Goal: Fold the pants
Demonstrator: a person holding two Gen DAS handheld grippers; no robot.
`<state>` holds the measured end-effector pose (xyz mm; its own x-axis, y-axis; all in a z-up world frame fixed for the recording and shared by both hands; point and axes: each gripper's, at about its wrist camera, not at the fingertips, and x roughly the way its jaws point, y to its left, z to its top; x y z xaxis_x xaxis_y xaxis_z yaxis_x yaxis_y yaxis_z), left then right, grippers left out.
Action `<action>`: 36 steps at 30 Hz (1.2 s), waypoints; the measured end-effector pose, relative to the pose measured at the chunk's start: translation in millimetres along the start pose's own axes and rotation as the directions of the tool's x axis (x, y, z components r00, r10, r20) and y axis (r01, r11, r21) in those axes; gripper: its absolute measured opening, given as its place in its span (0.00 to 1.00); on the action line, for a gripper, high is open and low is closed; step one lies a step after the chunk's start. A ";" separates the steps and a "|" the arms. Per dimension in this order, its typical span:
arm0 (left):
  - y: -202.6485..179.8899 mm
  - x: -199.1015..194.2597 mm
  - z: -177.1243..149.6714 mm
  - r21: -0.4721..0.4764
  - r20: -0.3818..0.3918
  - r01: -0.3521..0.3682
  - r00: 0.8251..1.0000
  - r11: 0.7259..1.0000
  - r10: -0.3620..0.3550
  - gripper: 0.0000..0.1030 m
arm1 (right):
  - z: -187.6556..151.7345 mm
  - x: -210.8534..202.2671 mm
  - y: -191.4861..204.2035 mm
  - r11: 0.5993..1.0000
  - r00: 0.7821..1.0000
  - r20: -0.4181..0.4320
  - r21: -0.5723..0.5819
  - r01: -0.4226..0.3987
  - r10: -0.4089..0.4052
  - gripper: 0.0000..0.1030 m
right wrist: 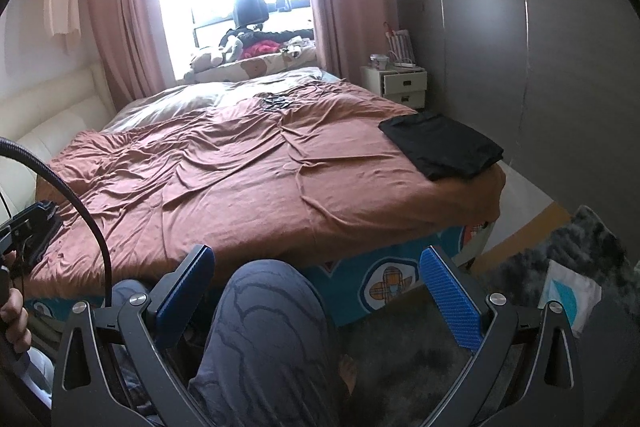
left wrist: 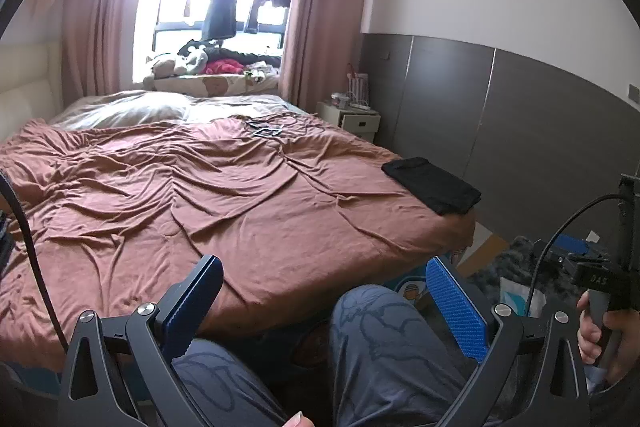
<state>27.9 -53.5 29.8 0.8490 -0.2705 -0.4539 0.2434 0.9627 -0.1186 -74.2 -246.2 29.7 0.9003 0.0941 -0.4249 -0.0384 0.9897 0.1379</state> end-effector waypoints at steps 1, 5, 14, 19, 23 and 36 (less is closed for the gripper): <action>0.3 -0.1 -0.1 -0.002 -0.001 0.000 1.000 1.000 0.000 0.99 | -0.1 -1.5 0.6 1.000 1.000 0.011 -0.001 0.006 -0.006 1.00; 0.0 -0.5 -0.6 -0.007 -0.004 -0.003 1.000 1.000 0.003 0.99 | -1.2 -3.3 -0.6 1.000 1.000 0.016 0.004 0.001 -0.001 1.00; 0.5 -2.2 -1.2 -0.013 0.002 -0.009 1.000 1.000 0.009 0.99 | -1.0 -4.3 -4.1 1.000 1.000 0.010 -0.001 -0.003 0.003 1.00; -0.7 -5.4 -1.1 -0.010 0.010 -0.010 1.000 1.000 0.010 0.99 | 0.3 -5.2 -3.6 1.000 1.000 0.013 -0.003 -0.002 0.002 1.00; -0.9 -6.6 -1.7 -0.010 0.010 -0.008 1.000 1.000 0.008 0.99 | -0.3 -5.8 -4.0 1.000 1.000 0.017 -0.009 -0.003 0.003 1.00; -2.1 -8.7 -1.8 -0.013 0.015 -0.015 1.000 1.000 0.015 0.99 | -0.2 -8.3 -4.3 1.000 1.000 0.020 -0.021 -0.008 0.009 1.00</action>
<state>19.1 -53.2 32.4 0.8596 -0.2559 -0.4423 0.2242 0.9667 -0.1235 -81.6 -251.1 32.5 0.9086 0.1005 -0.4054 -0.0549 0.9909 0.1227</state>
